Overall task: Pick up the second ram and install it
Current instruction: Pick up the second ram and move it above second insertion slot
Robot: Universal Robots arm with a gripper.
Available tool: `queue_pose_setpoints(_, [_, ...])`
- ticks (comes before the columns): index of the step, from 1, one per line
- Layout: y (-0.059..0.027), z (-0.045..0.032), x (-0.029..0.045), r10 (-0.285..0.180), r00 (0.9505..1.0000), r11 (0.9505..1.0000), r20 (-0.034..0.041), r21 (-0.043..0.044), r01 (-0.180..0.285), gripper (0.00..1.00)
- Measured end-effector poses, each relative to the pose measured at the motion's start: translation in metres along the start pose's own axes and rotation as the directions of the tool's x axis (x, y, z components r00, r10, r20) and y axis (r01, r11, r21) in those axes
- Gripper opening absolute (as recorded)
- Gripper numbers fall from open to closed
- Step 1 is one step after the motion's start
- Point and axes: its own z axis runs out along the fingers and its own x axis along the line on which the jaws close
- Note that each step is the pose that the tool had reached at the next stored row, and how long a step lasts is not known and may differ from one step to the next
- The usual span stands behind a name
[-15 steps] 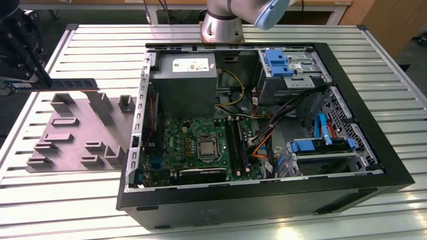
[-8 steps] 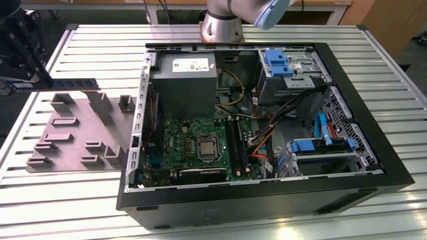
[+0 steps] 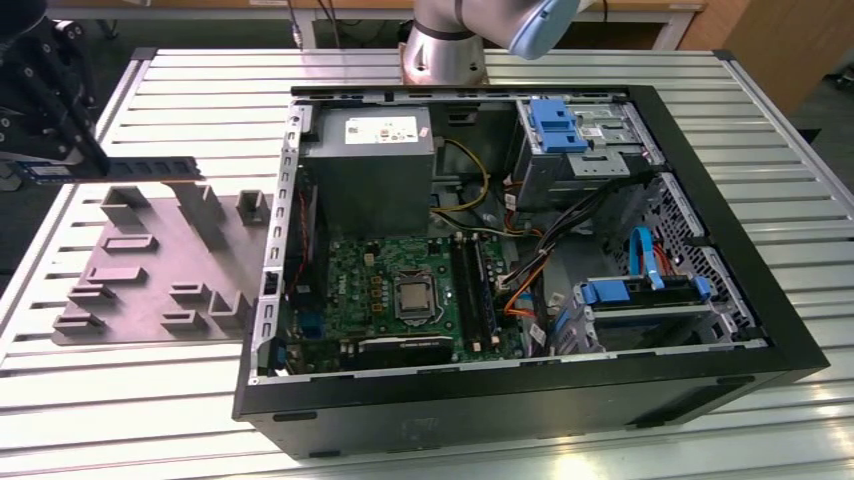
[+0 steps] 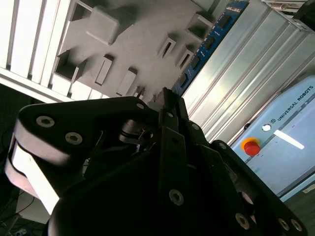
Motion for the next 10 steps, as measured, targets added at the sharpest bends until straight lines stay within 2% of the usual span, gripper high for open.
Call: queue_pose_setpoints(10, [-0.0024, 0.0, -0.0001, 0.0, 1.0, 1.0, 0.0, 0.0001, 0.0, 0.14])
